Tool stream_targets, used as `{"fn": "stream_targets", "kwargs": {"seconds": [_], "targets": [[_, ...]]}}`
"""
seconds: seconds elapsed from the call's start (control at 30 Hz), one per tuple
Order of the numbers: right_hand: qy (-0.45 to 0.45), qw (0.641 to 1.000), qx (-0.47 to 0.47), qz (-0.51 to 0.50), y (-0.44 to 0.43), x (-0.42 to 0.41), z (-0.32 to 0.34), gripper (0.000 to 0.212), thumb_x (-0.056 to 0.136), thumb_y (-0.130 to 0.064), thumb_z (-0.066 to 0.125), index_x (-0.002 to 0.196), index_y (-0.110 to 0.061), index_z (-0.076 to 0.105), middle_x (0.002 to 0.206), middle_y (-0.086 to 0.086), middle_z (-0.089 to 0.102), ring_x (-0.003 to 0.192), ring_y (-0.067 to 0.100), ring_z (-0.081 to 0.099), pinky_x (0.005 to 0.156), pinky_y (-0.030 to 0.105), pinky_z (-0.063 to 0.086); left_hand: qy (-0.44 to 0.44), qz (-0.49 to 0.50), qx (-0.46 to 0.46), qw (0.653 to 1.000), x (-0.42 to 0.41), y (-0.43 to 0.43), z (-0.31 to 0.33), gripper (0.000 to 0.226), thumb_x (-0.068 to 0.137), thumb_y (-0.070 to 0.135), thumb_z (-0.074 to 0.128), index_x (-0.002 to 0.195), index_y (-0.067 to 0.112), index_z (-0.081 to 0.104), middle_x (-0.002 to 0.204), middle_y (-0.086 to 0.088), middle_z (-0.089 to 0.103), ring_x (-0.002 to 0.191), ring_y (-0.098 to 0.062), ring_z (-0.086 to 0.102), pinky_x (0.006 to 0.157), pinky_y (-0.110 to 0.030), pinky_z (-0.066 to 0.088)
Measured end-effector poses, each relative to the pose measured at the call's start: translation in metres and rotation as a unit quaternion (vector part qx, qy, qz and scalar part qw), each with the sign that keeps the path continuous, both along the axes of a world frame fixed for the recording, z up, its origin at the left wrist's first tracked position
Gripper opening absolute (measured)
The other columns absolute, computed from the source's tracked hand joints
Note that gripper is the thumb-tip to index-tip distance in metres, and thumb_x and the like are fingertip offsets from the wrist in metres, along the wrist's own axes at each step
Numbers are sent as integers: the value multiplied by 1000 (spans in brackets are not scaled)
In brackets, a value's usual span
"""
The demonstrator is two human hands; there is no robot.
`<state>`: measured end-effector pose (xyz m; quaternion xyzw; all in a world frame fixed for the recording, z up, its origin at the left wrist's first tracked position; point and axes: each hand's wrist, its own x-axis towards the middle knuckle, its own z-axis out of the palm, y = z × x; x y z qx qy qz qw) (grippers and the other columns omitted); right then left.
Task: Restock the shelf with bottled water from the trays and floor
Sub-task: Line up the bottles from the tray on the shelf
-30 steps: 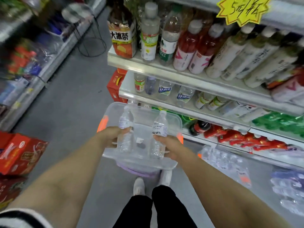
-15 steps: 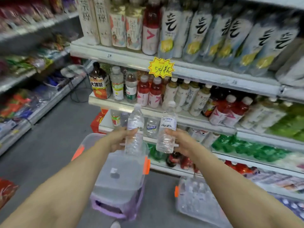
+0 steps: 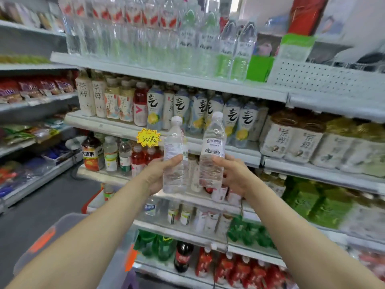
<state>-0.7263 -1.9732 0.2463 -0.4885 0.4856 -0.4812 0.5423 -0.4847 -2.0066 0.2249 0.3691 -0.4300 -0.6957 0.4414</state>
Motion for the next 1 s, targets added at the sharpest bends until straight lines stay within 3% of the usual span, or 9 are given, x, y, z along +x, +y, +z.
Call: {"fn": "stream_targets", "kwargs": {"seconds": [0.13, 0.27, 0.33, 0.53, 0.63, 0.7, 0.77, 0.9, 1.0], "targets": [[-20, 998, -61, -15, -5, -22, 50, 36, 90, -19, 71, 126, -15, 67, 116, 7, 75, 105, 25, 72, 84, 43, 60, 10, 11, -63, 998, -30, 1, 51, 72, 66, 29, 86, 129, 8, 58, 116, -13, 73, 112, -35, 67, 100, -54, 50], [-7, 992, -128, -14, -13, -43, 101, 52, 80, -22, 81, 128, -13, 65, 119, 9, 74, 107, 29, 72, 89, 51, 59, 31, 22, -101, 994, -49, -11, 88, 62, 70, 24, 82, 124, 5, 58, 104, -11, 76, 90, -27, 74, 74, -41, 60], [3, 987, -156, -26, -25, -51, 127, 60, 74, -24, 86, 128, -10, 63, 120, 12, 74, 109, 32, 71, 92, 56, 57, 47, 19, -107, 993, -52, -23, 100, 62, 72, 22, 79, 127, 3, 57, 105, -14, 75, 90, -29, 74, 67, -38, 59], [-27, 970, -229, -79, -80, -58, 193, 83, 63, -22, 92, 136, -9, 54, 121, 9, 73, 109, 27, 71, 97, 53, 54, 61, 8, -152, 986, -54, -67, 133, 70, 66, 30, 90, 127, 7, 62, 117, -14, 72, 109, -32, 68, 96, -46, 52], [-55, 962, -249, -95, -116, -56, 213, 75, 69, -11, 87, 136, -10, 53, 116, 8, 73, 108, 27, 69, 99, 47, 50, 60, 3, -170, 984, -52, -92, 144, 68, 66, 27, 92, 124, 5, 63, 108, -15, 74, 100, -33, 71, 91, -47, 53], [-70, 959, -252, -106, -143, -52, 220, 81, 71, -11, 89, 141, -13, 48, 124, 11, 70, 115, 28, 66, 112, 55, 38, 68, -8, -172, 983, -50, -108, 152, 63, 68, 20, 89, 123, 3, 63, 104, -18, 74, 91, -33, 72, 83, -47, 55], [-73, 957, -254, -119, -168, -45, 225, 91, 66, -17, 92, 143, -14, 45, 133, 12, 64, 122, 28, 62, 118, 57, 28, 55, -16, -191, 980, -46, -123, 159, 59, 71, 18, 87, 123, 3, 63, 107, -19, 73, 94, -34, 72, 80, -43, 56], [-64, 954, -256, -145, -212, -37, 227, 74, 74, -18, 89, 133, -21, 44, 133, 13, 62, 121, 28, 62, 108, 47, 35, 47, -22, -204, 978, -36, -146, 171, 50, 75, 18, 76, 122, 5, 65, 109, -20, 73, 100, -39, 70, 84, -44, 56], [-39, 954, -257, -153, -234, -32, 222, 84, 66, -25, 94, 136, -19, 47, 130, 12, 64, 119, 26, 63, 98, 41, 38, 45, -34, -207, 977, -29, -160, 174, 51, 72, 19, 82, 118, 4, 66, 103, -20, 74, 91, -37, 71, 89, -50, 54]]}}
